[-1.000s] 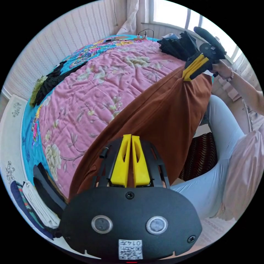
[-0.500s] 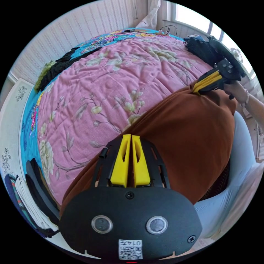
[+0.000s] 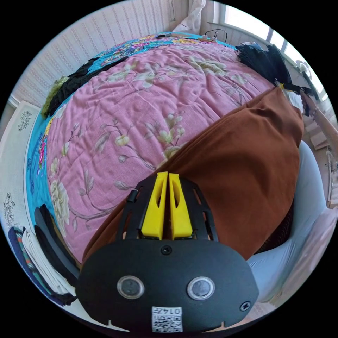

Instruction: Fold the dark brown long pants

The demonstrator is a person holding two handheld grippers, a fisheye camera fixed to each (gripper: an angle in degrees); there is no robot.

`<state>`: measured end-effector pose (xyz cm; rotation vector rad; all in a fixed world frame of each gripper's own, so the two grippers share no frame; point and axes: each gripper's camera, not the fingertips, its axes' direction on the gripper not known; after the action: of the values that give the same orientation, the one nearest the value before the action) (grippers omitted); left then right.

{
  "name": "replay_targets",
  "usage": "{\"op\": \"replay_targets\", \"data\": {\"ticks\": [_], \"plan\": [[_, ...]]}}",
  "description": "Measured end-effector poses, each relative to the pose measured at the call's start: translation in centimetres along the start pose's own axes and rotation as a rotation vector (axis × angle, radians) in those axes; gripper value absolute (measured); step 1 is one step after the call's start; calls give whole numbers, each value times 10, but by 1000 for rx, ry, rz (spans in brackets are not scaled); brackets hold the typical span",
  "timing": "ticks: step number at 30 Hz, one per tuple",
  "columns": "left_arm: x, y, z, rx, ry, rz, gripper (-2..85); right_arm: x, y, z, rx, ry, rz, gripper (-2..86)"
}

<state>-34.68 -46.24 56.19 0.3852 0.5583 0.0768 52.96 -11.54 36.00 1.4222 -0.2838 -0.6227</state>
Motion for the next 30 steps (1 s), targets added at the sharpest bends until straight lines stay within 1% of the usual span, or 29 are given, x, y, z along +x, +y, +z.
{"op": "replay_targets", "data": {"ticks": [1,3,6,11,16,19,21,25,28,30], "plan": [[1,0,0,-4,-10,5,-10,8,-3,7,-27,-8,16,77],[6,-3,2,-31,-49,26,-10,27,-9,20,-64,-91,10,59],[4,-4,3,-57,-48,31,-10,38,-10,23,-92,-85,-61,8],[-8,2,4,-55,1,19,-10,68,-11,0,-19,-196,-62,-6],[0,6,4,-76,-68,83,-10,75,-21,2,-44,-166,-97,-5],[-6,13,5,-61,-54,62,-10,74,-24,47,-144,-144,-58,0],[-12,19,6,-56,-26,53,-10,72,-18,63,-98,-144,-39,3],[-4,18,9,-101,-90,121,-10,56,-13,70,-84,-88,-67,4],[-18,28,6,-85,-23,15,-10,32,-6,66,-87,15,-157,3],[-31,43,-2,-51,51,-64,-9,22,7,50,-53,74,-165,1]]}}
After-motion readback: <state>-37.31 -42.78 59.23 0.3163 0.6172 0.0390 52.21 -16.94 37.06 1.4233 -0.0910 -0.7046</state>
